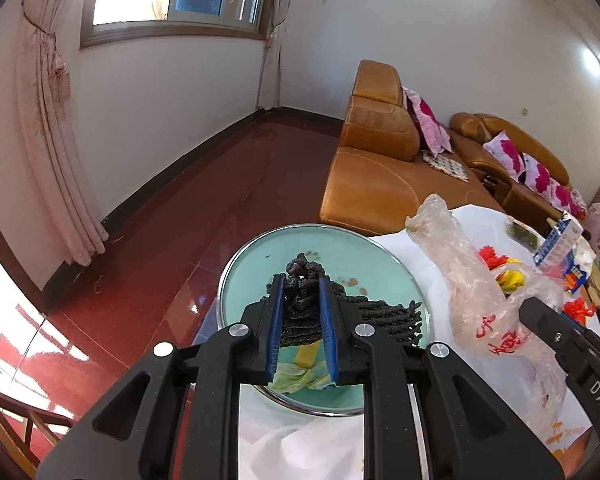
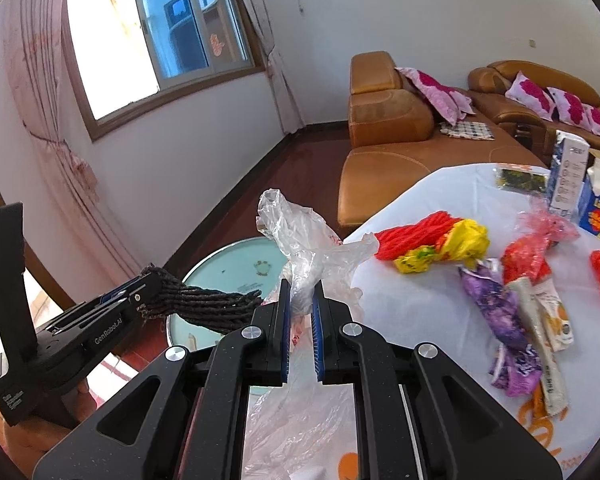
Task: Collect trash
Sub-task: 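Carry the black scrubber and clear plastic bag over the blue bin, then open both grippers to drop the scrubber and plastic bag into the bin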
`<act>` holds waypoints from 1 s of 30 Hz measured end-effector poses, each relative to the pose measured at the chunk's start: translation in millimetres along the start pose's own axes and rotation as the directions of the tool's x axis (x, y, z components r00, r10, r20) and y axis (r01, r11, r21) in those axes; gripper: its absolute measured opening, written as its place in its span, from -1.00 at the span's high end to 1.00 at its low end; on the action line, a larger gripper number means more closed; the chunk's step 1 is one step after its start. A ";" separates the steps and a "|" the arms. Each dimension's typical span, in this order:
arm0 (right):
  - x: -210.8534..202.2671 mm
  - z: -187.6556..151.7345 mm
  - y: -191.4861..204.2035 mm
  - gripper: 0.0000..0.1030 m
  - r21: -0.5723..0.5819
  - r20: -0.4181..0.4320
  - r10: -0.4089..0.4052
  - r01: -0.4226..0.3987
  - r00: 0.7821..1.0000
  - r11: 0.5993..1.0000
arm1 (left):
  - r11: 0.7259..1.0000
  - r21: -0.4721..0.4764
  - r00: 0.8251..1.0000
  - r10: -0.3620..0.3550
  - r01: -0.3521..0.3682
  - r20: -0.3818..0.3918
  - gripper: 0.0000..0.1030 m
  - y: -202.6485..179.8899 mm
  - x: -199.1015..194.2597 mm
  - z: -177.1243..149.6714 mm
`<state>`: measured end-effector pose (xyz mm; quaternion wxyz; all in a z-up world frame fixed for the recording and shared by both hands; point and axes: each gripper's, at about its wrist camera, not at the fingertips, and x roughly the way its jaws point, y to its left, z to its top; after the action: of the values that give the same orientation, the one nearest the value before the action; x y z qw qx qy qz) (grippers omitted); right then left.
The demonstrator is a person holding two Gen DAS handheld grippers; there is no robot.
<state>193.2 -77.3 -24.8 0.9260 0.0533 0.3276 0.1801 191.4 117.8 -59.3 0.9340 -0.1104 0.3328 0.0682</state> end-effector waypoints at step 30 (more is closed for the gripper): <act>84.5 -11.4 6.0 0.45 -0.014 -0.129 0.041 -0.043 0.991 0.999 | 0.997 0.034 0.991 0.075 -0.072 -0.109 0.66 7.5 56.0 -7.3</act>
<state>245.1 -40.9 -82.1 0.8993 0.0406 0.3840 0.2054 228.6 126.2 -101.7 0.9126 -0.0878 0.3887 0.0915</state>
